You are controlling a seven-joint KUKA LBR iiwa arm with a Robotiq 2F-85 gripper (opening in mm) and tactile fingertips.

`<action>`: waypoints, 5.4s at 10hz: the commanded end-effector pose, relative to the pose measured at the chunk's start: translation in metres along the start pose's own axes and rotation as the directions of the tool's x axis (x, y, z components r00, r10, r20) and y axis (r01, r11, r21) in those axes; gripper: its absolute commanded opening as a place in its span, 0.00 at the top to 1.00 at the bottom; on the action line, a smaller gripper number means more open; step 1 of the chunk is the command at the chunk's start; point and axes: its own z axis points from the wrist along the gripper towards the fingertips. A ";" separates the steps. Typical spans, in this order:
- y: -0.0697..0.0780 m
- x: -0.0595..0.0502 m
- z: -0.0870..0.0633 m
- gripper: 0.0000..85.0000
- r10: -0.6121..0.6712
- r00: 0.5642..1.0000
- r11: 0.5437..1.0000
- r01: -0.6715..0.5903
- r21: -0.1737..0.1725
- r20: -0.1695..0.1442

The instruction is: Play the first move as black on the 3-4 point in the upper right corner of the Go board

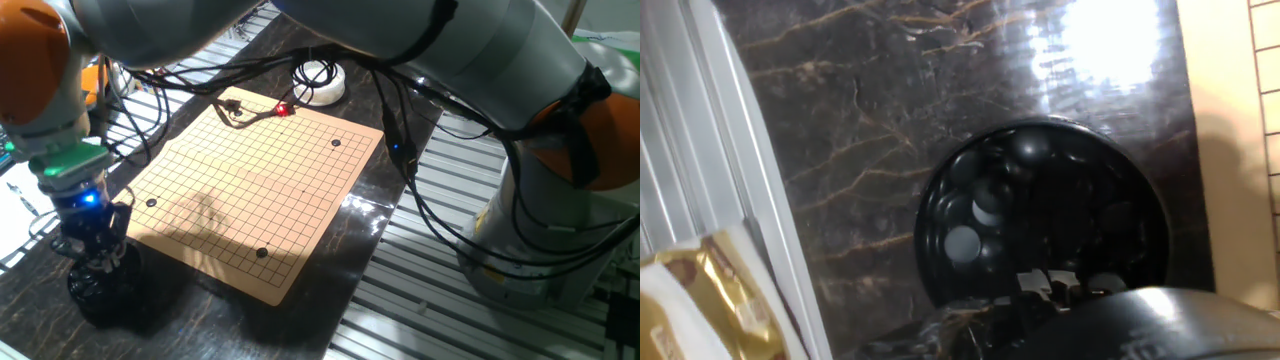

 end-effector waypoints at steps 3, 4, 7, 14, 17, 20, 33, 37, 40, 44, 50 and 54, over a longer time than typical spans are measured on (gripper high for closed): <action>-0.014 0.005 -0.022 0.99 -0.047 0.999 0.999 0.047 0.013 -0.020; -0.022 0.009 -0.032 0.99 -0.078 0.996 0.996 0.080 0.046 -0.037; -0.054 0.024 -0.053 0.99 -0.137 0.988 0.984 0.144 0.104 -0.065; -0.112 0.030 -0.056 0.99 -0.220 0.968 0.971 0.229 0.071 -0.120; -0.112 0.030 -0.056 0.99 -0.116 0.989 0.987 0.125 0.098 -0.097; -0.112 0.030 -0.056 0.99 -0.058 0.998 0.994 0.060 0.094 -0.023; -0.230 0.070 -0.065 0.99 -0.217 0.973 0.960 0.228 0.160 -0.085; -0.219 0.071 -0.062 0.99 -0.205 0.976 0.969 0.214 0.126 -0.077; -0.219 0.071 -0.062 0.99 -0.096 0.993 0.987 0.105 0.126 -0.072; -0.219 0.071 -0.062 0.99 -0.067 0.997 0.991 0.071 0.116 -0.040; -0.217 0.113 -0.039 0.99 -0.045 0.998 0.998 0.046 0.047 -0.035; -0.215 0.128 -0.025 0.99 -0.065 0.998 0.996 0.066 0.059 -0.018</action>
